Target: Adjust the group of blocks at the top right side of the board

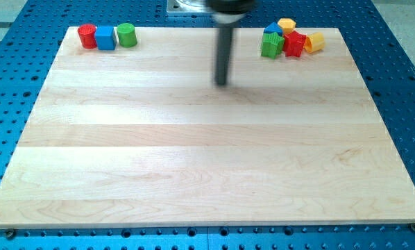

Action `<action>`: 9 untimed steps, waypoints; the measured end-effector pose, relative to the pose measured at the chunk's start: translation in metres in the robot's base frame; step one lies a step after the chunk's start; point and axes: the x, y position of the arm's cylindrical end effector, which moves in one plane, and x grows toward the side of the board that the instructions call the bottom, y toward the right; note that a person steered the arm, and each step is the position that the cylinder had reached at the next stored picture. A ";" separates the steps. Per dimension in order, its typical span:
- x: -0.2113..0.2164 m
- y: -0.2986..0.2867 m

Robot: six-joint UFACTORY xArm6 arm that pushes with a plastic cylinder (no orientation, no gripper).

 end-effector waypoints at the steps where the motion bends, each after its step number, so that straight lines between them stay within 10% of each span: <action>1: 0.002 -0.150; 4: -0.172 -0.049; 9: -0.170 0.169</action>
